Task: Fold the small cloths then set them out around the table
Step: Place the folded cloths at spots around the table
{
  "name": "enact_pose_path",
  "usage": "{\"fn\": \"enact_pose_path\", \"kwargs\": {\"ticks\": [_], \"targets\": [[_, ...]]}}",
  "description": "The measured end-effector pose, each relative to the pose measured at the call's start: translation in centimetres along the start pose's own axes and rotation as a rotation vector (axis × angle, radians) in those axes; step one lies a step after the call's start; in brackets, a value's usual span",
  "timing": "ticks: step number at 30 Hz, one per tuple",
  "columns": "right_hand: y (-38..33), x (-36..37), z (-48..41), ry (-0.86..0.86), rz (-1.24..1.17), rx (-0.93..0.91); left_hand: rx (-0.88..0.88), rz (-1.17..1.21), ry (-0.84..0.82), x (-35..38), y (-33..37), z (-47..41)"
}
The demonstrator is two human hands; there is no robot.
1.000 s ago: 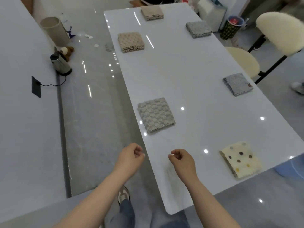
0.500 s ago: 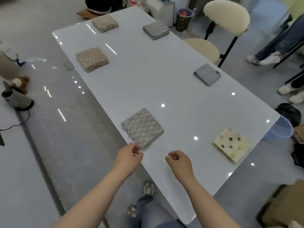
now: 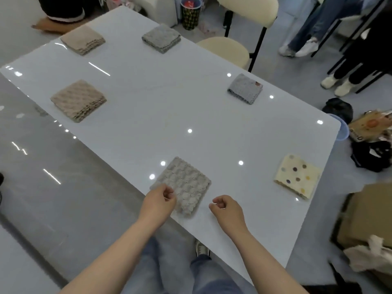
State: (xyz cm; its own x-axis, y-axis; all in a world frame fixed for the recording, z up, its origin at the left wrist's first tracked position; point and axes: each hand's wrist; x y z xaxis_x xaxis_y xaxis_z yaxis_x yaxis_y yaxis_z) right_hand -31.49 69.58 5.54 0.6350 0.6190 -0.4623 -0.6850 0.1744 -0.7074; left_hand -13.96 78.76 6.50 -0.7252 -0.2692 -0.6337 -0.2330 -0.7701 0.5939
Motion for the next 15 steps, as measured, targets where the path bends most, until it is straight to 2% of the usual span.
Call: {"fn": "enact_pose_path", "kwargs": {"ticks": [8, 15], "targets": [[-2.9, 5.5, 0.2, 0.233, -0.109, 0.194, 0.208, -0.165, -0.129, -5.2, -1.3, -6.4], [-4.0, 9.0, 1.6, 0.321, -0.183, 0.332, 0.21, -0.287, -0.291, -6.9, -2.6, -8.8]]}}
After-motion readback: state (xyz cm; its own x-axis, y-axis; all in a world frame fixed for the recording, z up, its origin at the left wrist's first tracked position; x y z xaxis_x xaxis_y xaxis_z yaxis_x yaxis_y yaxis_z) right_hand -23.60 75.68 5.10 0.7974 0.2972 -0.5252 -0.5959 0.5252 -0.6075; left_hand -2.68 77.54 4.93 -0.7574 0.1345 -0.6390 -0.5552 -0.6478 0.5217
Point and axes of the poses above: each hand's wrist, its own z-axis away from the middle knuckle, its own x-axis out of the palm, y = z × x, and after that the axes turned 5 degrees about -x, right-handed
